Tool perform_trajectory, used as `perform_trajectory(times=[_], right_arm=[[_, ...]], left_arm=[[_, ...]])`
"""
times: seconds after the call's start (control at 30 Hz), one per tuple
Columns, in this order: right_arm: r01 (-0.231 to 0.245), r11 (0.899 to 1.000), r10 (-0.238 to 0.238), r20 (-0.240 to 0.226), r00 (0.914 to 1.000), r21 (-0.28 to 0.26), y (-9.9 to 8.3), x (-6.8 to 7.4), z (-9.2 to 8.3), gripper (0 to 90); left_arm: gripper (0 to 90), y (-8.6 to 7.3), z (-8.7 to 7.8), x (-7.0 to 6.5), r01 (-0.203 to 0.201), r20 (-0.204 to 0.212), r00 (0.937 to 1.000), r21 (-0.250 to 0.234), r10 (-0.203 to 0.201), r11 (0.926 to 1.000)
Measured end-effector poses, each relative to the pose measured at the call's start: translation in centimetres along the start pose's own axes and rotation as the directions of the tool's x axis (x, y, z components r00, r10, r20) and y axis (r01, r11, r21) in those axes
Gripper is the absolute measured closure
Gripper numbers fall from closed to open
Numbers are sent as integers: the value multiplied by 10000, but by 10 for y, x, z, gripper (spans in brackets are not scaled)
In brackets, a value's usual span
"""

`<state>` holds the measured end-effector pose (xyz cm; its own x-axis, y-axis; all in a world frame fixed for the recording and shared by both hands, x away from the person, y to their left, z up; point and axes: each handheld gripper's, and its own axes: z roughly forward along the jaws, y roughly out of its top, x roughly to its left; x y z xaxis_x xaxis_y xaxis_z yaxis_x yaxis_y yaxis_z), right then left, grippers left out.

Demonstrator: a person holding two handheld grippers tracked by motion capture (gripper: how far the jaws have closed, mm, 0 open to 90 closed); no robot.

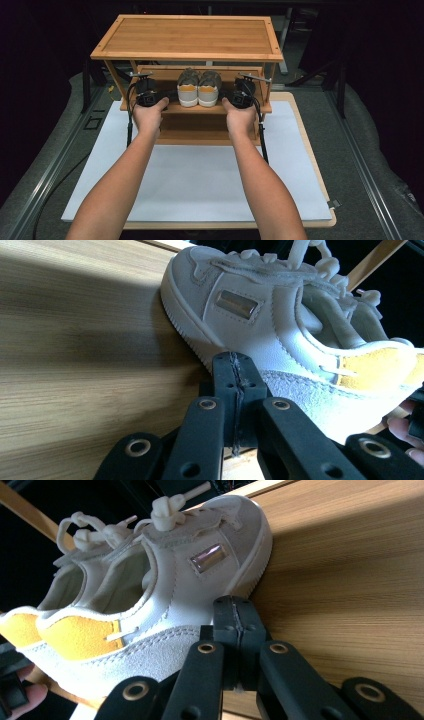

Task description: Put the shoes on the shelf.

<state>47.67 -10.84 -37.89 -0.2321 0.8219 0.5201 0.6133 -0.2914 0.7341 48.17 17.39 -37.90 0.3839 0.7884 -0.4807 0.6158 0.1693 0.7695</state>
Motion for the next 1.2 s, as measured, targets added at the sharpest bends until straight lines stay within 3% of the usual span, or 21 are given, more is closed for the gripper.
perform_trajectory(times=[0.27, 0.43, 0.83, 1.0, 1.2], right_arm=[[56, 10000, -56, 305, 9995, -8, 2, 1, 4, 900], [-55, 10000, 54, 262, 9996, 1, 3, 1, 5, 900], [-108, 9999, 107, 483, 9988, 13, 5, 2, 6, 900], [-149, 9999, 151, 336, 9993, -52, 6, 0, 5, 900], [-157, 9995, 157, 2, 9999, -283, 6, 1, -1, 899]], left_arm=[[897, 2, 4, 2, -17, -62, 10000, 30, 17, 10000], [897, 4, 5, 0, -91, -182, 9998, 87, 92, 9999], [896, 7, 6, 4, 9, -11, 10000, 327, -9, 9995], [894, 5, 6, 2, 146, -77, 9999, 105, -145, 9998], [891, 7, -2, -3, 35, 30, 10000, -89, -34, 10000]])
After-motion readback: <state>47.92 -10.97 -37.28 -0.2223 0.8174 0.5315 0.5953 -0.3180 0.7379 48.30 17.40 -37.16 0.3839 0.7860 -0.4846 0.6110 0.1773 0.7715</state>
